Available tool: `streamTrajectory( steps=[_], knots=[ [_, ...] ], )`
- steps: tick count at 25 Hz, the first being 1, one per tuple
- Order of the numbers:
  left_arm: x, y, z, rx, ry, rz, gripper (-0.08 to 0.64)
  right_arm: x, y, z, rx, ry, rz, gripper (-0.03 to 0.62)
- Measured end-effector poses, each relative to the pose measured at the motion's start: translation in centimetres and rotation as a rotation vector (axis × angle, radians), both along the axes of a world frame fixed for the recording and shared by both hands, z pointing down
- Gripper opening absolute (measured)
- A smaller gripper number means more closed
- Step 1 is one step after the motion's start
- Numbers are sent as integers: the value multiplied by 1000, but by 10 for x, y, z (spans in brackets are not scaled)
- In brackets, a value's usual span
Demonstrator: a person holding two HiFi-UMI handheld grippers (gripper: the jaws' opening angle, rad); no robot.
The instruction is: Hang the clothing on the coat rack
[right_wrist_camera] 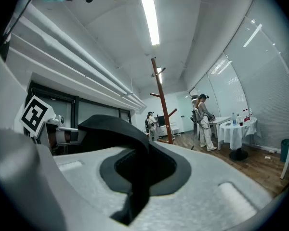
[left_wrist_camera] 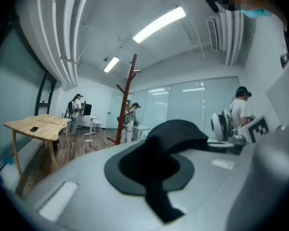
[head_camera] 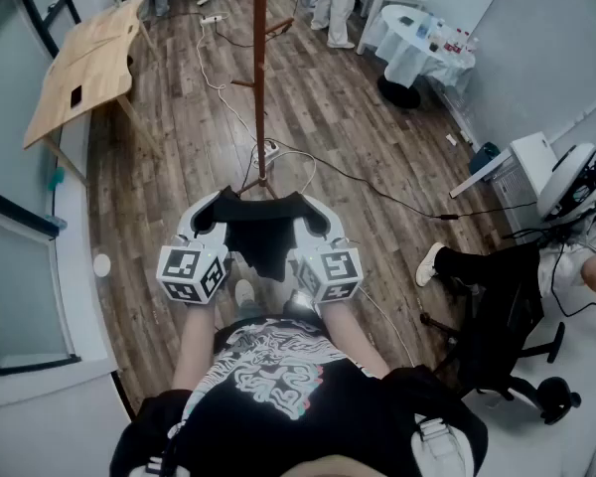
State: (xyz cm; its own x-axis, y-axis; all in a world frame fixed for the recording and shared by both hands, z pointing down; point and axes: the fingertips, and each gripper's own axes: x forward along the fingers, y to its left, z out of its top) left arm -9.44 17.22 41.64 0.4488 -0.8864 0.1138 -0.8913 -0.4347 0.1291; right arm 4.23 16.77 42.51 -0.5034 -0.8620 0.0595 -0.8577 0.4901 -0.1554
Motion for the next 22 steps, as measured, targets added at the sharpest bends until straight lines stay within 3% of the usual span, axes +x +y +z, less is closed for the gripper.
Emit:
streamTrajectory(
  steps=[22],
  knots=[
    [17,18,3,1,-3,-31,8,18,18,4,11,-1,-37,20]
  ],
)
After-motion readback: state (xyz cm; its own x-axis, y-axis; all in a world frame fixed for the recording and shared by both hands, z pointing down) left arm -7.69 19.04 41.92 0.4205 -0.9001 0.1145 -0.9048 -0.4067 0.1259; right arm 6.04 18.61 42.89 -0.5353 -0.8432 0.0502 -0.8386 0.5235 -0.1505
